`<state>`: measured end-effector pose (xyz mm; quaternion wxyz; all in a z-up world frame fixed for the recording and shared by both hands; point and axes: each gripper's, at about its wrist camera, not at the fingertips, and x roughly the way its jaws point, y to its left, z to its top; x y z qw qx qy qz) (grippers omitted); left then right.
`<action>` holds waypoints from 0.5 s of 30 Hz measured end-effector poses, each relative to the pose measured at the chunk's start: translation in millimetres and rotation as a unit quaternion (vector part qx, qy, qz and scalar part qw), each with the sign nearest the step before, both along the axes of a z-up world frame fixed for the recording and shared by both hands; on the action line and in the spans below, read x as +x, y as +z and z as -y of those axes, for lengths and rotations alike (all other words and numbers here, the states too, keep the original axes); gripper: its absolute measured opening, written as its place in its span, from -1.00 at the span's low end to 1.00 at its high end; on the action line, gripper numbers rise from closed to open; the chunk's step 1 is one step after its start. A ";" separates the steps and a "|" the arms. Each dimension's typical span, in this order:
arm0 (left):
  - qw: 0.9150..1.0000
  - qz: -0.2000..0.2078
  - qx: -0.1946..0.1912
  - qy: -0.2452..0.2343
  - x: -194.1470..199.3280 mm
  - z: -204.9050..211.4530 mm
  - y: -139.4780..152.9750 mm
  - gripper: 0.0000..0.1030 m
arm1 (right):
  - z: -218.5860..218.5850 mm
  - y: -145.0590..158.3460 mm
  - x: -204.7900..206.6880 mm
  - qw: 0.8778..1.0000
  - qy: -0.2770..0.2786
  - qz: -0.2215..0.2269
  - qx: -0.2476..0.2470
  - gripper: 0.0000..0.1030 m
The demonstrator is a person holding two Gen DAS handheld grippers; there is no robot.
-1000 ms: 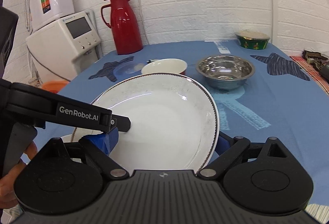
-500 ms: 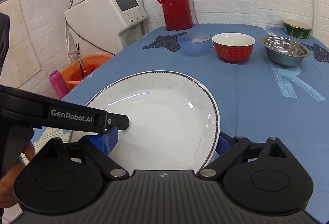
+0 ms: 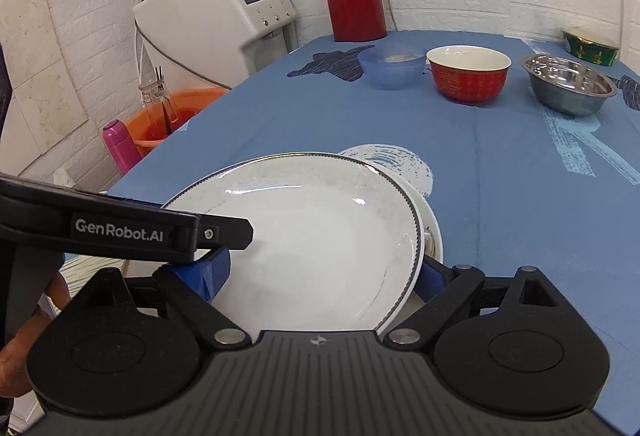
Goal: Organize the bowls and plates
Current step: 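Carry the blue-rimmed plate with the left gripper over the floral plate stack, then lower the blue-rimmed plate onto the stack and open the left gripper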
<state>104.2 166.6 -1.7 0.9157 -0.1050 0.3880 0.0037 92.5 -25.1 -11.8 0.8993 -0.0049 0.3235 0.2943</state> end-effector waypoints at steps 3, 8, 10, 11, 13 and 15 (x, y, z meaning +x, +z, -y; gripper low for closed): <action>0.999 0.034 0.026 -0.007 -5.4 4.8 12.9 0.16 | 4.0 5.0 0.0 1.000 -0.012 0.009 0.006 0.57; 0.997 0.059 0.049 -0.011 -3.5 10.4 26.5 0.26 | -0.3 4.7 -0.9 1.000 0.001 0.014 -0.020 0.60; 0.997 0.055 0.045 -0.012 -0.8 11.0 26.6 0.26 | -1.5 5.1 -1.7 0.999 0.014 0.013 -0.032 0.60; 0.998 0.054 0.043 -0.012 0.2 11.5 26.0 0.26 | 0.3 5.8 -1.6 0.999 0.017 0.015 -0.033 0.55; 0.998 0.052 0.041 -0.011 1.1 12.6 25.3 0.26 | 12.0 9.0 0.5 1.000 0.010 0.004 0.001 0.54; 0.998 0.052 0.038 -0.011 1.5 13.6 25.6 0.26 | 21.3 12.1 0.0 1.000 -0.007 -0.002 0.030 0.56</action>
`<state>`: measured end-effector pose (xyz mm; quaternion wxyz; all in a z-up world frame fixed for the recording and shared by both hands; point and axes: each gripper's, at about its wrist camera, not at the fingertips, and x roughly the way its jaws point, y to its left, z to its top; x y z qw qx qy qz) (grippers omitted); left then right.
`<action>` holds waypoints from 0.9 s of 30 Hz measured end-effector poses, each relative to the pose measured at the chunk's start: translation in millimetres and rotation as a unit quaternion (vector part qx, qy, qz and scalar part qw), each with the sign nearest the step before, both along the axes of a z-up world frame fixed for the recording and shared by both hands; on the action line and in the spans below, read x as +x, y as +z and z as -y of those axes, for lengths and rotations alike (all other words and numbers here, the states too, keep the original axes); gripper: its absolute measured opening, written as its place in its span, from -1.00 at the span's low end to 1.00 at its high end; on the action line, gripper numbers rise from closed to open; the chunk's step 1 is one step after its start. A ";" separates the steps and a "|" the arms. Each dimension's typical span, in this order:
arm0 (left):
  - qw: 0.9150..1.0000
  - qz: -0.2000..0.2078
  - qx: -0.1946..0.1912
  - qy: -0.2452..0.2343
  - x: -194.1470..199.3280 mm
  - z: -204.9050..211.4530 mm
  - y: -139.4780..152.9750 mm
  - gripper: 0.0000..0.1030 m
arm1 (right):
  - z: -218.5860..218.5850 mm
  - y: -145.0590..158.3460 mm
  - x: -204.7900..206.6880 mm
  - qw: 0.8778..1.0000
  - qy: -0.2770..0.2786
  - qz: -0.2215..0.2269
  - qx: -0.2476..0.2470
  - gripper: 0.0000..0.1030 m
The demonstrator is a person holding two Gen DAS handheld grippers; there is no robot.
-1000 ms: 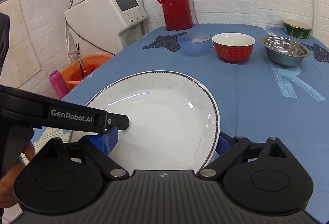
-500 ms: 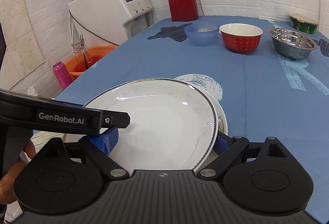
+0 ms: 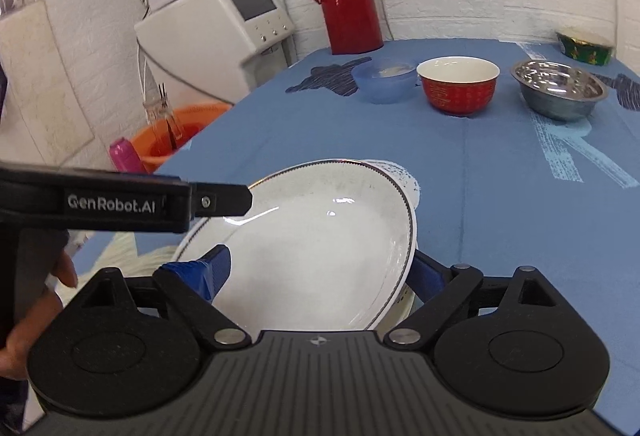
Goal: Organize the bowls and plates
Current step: 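Lower the blue-rimmed plate onto the stack and open the left gripper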
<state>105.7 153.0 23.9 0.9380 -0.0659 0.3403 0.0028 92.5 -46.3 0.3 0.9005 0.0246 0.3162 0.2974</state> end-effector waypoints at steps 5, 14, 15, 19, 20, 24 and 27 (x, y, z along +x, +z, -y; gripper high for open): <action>1.000 0.000 -0.004 -0.003 5.0 6.1 1.1 0.28 | -1.9 2.9 -5.7 1.000 0.011 0.005 -0.014 0.58; 1.000 0.000 -0.008 -0.018 9.4 20.2 6.6 0.32 | 30.0 7.9 0.1 0.999 -0.033 0.016 0.002 0.58; 1.000 -0.002 -0.010 -0.021 11.5 22.5 6.7 0.32 | 37.0 7.1 2.9 0.999 -0.040 0.012 0.005 0.58; 0.999 -0.015 -0.025 -0.043 23.9 37.2 6.2 0.35 | 72.7 6.1 10.0 0.996 -0.089 0.006 0.013 0.58; 0.998 -0.017 -0.028 -0.047 27.2 41.4 6.0 0.36 | 81.6 5.8 11.3 0.995 -0.101 0.006 0.014 0.58; 0.997 -0.029 -0.027 -0.068 46.6 65.8 4.0 0.40 | 109.9 2.9 20.0 0.991 -0.133 -0.001 0.017 0.58; 0.996 -0.036 -0.016 -0.081 61.7 84.5 1.7 0.40 | 127.1 -2.6 27.0 0.989 -0.148 -0.009 0.019 0.58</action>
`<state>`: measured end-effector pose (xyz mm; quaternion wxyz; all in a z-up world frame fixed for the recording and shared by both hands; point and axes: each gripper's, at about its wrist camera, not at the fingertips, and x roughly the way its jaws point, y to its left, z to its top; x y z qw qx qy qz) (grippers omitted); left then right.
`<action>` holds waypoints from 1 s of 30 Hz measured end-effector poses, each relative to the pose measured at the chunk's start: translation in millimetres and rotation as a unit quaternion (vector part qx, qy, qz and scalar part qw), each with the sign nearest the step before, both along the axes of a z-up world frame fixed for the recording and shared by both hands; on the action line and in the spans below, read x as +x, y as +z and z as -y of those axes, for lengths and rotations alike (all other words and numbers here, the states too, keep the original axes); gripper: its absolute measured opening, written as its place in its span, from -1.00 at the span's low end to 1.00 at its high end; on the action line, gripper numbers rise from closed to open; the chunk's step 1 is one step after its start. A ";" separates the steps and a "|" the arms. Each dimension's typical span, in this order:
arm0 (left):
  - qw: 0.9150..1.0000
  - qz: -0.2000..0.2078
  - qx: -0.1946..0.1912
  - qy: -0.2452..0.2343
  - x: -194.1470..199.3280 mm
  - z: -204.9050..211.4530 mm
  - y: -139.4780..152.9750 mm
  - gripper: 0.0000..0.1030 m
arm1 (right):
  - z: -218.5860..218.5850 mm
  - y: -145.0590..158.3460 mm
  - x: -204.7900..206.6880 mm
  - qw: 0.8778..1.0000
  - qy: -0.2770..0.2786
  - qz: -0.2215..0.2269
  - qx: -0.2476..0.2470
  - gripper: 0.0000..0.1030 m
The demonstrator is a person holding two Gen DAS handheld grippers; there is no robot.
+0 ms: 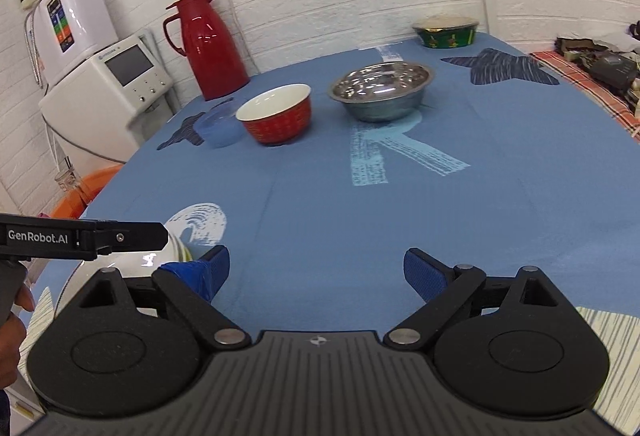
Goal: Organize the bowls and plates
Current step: 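Lower the blue-rimmed plate onto the stack and open the left gripper, then move the left gripper to the stainless steel bowl and grasp its rim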
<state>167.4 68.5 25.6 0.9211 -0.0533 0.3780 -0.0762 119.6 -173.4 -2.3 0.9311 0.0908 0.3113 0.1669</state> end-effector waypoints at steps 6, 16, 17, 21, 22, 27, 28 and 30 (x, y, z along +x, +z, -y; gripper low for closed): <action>1.000 -0.017 0.008 -0.018 26.4 24.5 -8.5 0.40 | 23.9 -11.6 23.4 1.000 -0.015 -0.021 0.008 0.58; 0.994 -0.068 -0.086 0.015 118.4 34.7 5.0 0.40 | 51.4 20.9 105.7 0.999 -0.039 0.015 -0.009 0.58; 0.991 -0.079 -0.102 0.031 131.5 35.0 5.0 0.40 | 53.8 26.4 119.9 0.999 -0.041 0.019 -0.015 0.58; 0.987 -0.096 -0.106 0.075 162.8 38.7 4.1 0.40 | 55.0 32.4 178.2 0.997 -0.049 0.012 -0.055 0.59; 0.987 -0.094 -0.108 0.077 163.8 37.9 4.0 0.40 | 52.8 31.3 193.8 0.997 -0.046 0.006 -0.065 0.59; 0.986 -0.106 -0.104 0.078 160.2 23.0 -6.7 0.40 | 32.7 10.7 274.7 0.989 -0.021 -0.059 -0.131 0.58; 0.985 -0.108 -0.104 0.082 159.7 17.7 -8.9 0.40 | 27.3 6.1 286.4 0.986 -0.016 -0.073 -0.151 0.58; 0.984 -0.110 -0.108 0.090 159.7 6.7 -11.5 0.40 | 16.3 -1.7 302.3 0.977 -0.003 -0.095 -0.191 0.58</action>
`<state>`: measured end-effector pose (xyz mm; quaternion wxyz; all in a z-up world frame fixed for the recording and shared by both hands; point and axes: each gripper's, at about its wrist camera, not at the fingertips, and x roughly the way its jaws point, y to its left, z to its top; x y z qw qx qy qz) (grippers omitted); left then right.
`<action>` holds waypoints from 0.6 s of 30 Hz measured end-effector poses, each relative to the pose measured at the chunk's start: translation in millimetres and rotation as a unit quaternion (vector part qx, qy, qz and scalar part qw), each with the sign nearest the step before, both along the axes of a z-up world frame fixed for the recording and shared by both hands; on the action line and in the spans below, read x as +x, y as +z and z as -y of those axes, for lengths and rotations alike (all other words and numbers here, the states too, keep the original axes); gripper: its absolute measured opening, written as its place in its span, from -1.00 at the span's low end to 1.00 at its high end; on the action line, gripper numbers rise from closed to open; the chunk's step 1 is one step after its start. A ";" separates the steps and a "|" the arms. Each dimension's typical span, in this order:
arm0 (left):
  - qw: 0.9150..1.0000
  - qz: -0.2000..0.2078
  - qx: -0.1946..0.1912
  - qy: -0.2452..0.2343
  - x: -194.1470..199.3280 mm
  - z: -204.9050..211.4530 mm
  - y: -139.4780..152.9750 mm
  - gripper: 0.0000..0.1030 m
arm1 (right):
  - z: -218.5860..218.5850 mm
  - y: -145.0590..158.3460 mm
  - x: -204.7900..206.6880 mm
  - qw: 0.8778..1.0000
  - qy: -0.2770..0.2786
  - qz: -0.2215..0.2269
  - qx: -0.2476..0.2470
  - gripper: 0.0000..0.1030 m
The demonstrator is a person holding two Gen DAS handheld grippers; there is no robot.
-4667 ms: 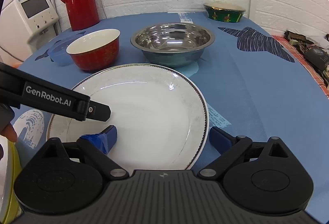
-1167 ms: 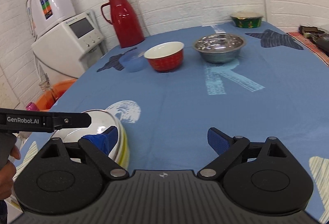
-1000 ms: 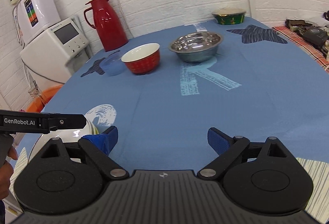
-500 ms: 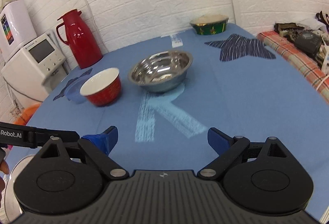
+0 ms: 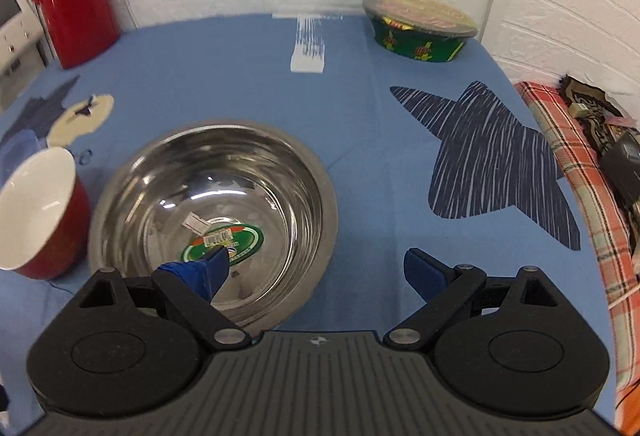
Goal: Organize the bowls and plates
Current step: 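Move the left gripper to the stainless steel bowl and grasp its rim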
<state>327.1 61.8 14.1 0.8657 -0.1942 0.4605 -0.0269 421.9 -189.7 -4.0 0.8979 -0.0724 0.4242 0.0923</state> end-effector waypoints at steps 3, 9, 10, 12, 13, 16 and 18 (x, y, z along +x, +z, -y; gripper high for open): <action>1.000 0.008 0.000 0.001 -0.2 -10.2 0.5 0.40 | -10.3 -7.9 3.1 0.999 0.017 -0.019 -0.035 0.58; 1.000 0.012 -0.020 -0.015 -2.0 -14.5 1.3 0.40 | -8.4 -5.1 -10.3 0.997 0.026 -0.065 -0.032 0.59; 0.999 0.011 -0.024 -0.018 -3.2 -14.1 1.1 0.40 | -9.1 -4.0 -13.9 0.996 0.030 -0.076 -0.035 0.59; 0.999 0.013 -0.030 -0.022 -6.3 -14.0 1.8 0.40 | -10.3 -2.8 -17.7 0.994 0.037 -0.093 -0.044 0.59; 0.999 0.013 -0.032 -0.023 -8.2 -13.9 2.6 0.40 | -11.6 -1.9 -21.3 0.993 0.039 -0.100 -0.052 0.59; 0.999 0.021 -0.032 -0.029 -14.7 -13.0 7.1 0.40 | -14.7 -2.7 -38.6 0.987 0.075 -0.122 -0.069 0.59; 0.999 0.027 -0.028 -0.029 -16.4 -10.7 9.5 0.40 | -13.6 -1.1 -51.9 0.988 0.080 -0.108 -0.075 0.59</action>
